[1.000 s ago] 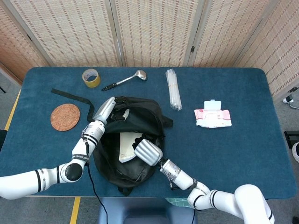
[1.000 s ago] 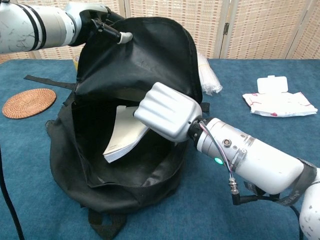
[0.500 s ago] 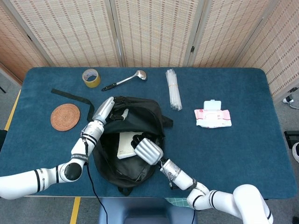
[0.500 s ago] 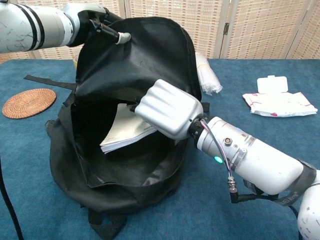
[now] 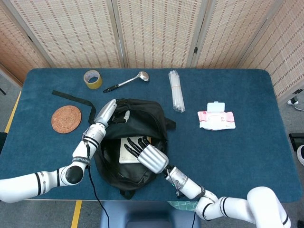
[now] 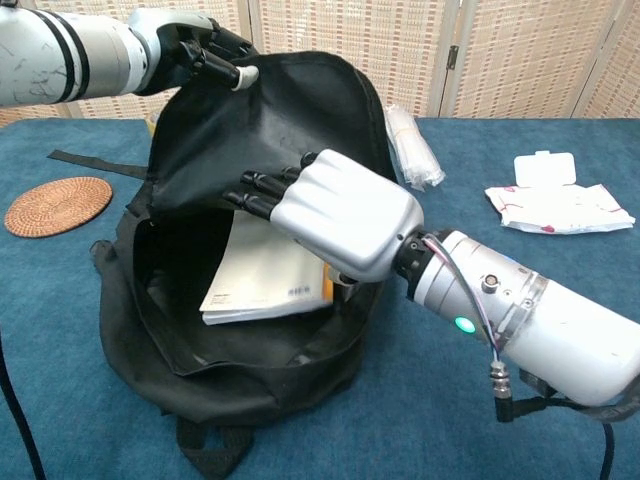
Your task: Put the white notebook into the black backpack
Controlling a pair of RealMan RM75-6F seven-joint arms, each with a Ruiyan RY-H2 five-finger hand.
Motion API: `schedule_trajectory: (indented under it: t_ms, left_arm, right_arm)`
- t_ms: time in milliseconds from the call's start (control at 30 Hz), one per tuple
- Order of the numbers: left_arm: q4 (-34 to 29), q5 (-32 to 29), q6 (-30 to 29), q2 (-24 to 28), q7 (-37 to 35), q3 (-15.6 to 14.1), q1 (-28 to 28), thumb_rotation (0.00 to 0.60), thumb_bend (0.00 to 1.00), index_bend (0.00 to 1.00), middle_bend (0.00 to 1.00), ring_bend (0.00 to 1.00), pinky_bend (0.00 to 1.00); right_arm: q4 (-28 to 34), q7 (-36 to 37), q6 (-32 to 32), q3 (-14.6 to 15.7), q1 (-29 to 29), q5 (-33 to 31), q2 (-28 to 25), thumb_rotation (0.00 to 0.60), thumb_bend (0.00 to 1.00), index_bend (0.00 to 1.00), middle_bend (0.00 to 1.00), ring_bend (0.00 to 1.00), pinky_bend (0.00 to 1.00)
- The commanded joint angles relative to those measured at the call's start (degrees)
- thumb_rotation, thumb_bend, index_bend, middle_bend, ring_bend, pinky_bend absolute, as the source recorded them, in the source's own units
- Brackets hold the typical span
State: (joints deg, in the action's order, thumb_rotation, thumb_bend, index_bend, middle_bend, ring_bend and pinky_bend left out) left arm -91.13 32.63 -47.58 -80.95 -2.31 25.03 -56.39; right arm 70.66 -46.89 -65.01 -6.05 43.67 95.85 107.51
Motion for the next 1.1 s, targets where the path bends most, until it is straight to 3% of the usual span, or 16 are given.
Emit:
schedule_trajectory:
  t_ms: [33, 300, 500, 667, 1100]
  left_arm:
    - [-0.3, 0.2, -0.3, 0.1, 0.3, -0.2, 0.0, 0.6, 0.62, 0.54, 0.32, 0.23, 0.11]
    - [-2.1, 2.4, -0.3, 1.3, 1.5, -2.0, 0.8, 0.6, 0.62, 0.44, 0.28, 0.19, 0.08]
    - [-5.0, 5.5, 0.3, 3.7, 1.8, -3.3, 2.0, 0.6, 0.43, 0.26, 0.18, 0.12, 0.03]
    - [-7.5, 8.1, -0.6, 5.4, 1.5, -4.0, 3.4, 0.6, 0.4, 0.21, 0.17, 0.1, 0.01]
    - [-11.4, 17.3, -5.3, 10.9, -0.7, -6.5, 9.7, 0.6, 0.4, 0.25, 0.17, 0.14, 0.01]
  right_arm:
    - [5.8, -0.6, -2.1, 1.9, -2.0, 1.2, -4.4, 0.6, 0.09, 0.0, 0.12, 0.3, 0.3]
    - [19.6, -0.7, -7.7, 7.5, -7.7, 4.8, -16.4, 0.6, 0.09, 0.05, 0.19, 0.34, 0.33]
    - [24.7, 1.3, -13.4, 9.3, -12.1, 6.2, -24.3, 0.6, 0.09, 0.15, 0.24, 0.37, 0.36]
    - [25.2, 3.5, -15.5, 9.7, -14.9, 5.8, -28.4, 0.6, 0.09, 0.16, 0.24, 0.37, 0.37]
    - [22.9, 12.5, -16.8, 7.4, -18.9, 1.2, -34.0, 0.6, 0.08, 0.21, 0.25, 0.37, 0.42]
